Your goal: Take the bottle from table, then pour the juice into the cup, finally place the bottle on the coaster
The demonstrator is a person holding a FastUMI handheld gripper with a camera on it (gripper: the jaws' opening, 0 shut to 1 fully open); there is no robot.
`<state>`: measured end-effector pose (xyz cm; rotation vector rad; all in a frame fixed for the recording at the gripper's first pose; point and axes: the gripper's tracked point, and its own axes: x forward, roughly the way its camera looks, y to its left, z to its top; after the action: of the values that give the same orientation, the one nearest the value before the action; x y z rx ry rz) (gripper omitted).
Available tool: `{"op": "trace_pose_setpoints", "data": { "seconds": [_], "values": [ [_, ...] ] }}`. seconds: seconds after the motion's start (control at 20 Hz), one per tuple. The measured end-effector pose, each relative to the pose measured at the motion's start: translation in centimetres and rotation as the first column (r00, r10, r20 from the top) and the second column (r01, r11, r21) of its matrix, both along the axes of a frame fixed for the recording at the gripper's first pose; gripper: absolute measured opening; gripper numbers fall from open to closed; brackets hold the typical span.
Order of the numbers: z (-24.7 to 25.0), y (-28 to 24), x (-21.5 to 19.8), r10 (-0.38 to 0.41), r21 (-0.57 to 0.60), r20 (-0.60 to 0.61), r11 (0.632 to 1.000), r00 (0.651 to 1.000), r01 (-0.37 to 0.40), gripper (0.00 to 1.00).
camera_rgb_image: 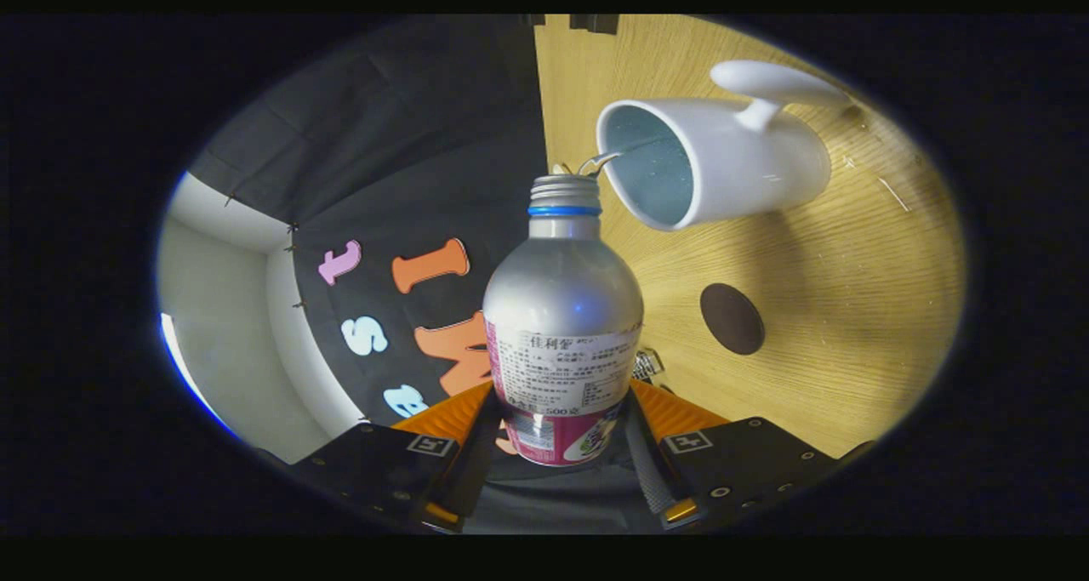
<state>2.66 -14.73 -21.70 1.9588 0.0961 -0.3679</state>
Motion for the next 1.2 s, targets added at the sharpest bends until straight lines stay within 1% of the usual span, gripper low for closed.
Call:
{"op": "trace_pose_setpoints", "data": {
  "seconds": [0.8, 1.2],
  "values": [
    [0.9, -0.5, 0.4, -0.055, 0.093, 0.035, 0.994, 0.998, 0.051, 0.74],
    [1.3, -0.9, 0.5, -0.097, 0.148, 0.058, 0.985, 0.994, 0.088, 0.74]
  ]
}}
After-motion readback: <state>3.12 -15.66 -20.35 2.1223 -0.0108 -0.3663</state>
